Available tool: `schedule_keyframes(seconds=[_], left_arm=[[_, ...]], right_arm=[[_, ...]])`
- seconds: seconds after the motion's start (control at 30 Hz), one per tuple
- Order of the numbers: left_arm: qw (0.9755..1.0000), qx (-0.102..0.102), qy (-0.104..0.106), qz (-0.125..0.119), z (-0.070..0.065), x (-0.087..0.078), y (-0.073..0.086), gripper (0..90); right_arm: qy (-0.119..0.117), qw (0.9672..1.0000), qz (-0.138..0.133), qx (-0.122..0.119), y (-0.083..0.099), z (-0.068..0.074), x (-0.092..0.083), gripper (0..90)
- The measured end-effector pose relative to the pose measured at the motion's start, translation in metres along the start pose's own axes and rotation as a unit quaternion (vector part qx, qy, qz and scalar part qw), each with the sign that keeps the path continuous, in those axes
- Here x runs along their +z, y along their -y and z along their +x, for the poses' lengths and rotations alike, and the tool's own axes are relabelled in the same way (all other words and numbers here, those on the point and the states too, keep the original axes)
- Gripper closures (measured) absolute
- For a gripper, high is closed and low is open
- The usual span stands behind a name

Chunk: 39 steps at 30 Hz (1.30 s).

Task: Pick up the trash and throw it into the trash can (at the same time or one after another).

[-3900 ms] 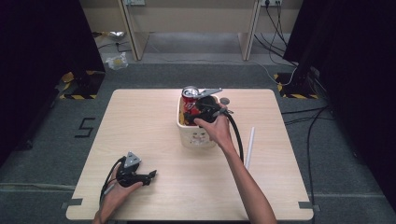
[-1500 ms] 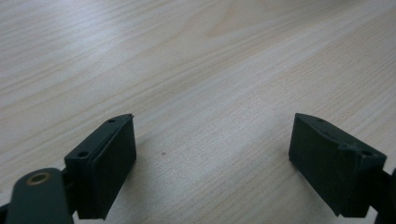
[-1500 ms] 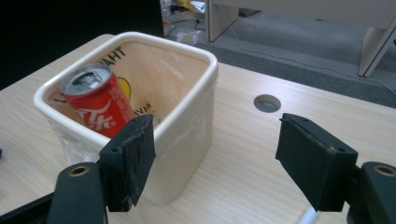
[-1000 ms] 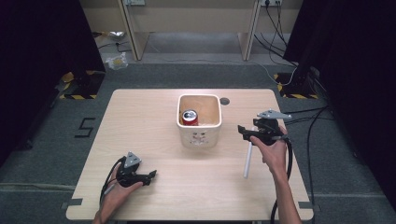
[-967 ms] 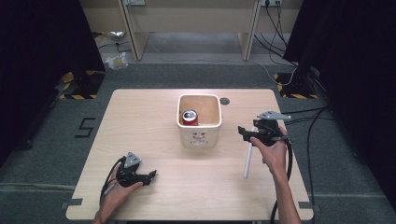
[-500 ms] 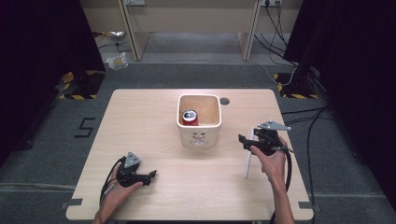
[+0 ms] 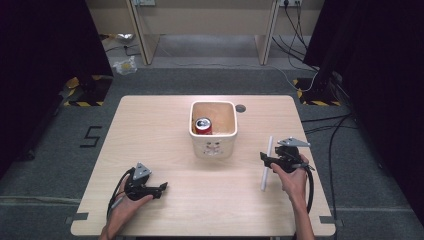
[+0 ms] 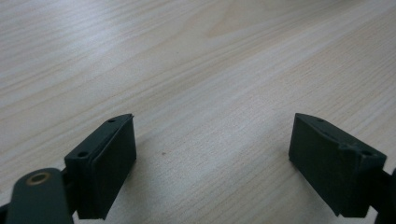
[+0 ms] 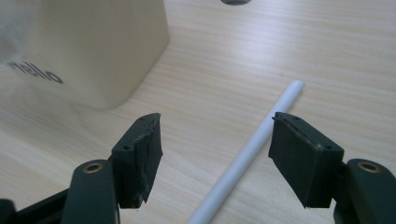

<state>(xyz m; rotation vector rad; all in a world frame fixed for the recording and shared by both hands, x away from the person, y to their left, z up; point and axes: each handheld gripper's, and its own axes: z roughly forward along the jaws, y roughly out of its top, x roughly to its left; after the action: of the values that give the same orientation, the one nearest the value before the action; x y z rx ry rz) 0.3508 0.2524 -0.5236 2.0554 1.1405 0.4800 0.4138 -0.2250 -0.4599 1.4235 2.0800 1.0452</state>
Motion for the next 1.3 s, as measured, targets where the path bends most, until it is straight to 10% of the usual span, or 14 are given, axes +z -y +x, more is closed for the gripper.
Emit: schedule_keyframes(seconds=[1.3], left_arm=[[1.0,0.0,0.0,0.001,0.0,0.0,0.0,14.1]], right_arm=[[0.026,0.9982,0.053,0.007,0.029,-0.011,0.033,60.5]])
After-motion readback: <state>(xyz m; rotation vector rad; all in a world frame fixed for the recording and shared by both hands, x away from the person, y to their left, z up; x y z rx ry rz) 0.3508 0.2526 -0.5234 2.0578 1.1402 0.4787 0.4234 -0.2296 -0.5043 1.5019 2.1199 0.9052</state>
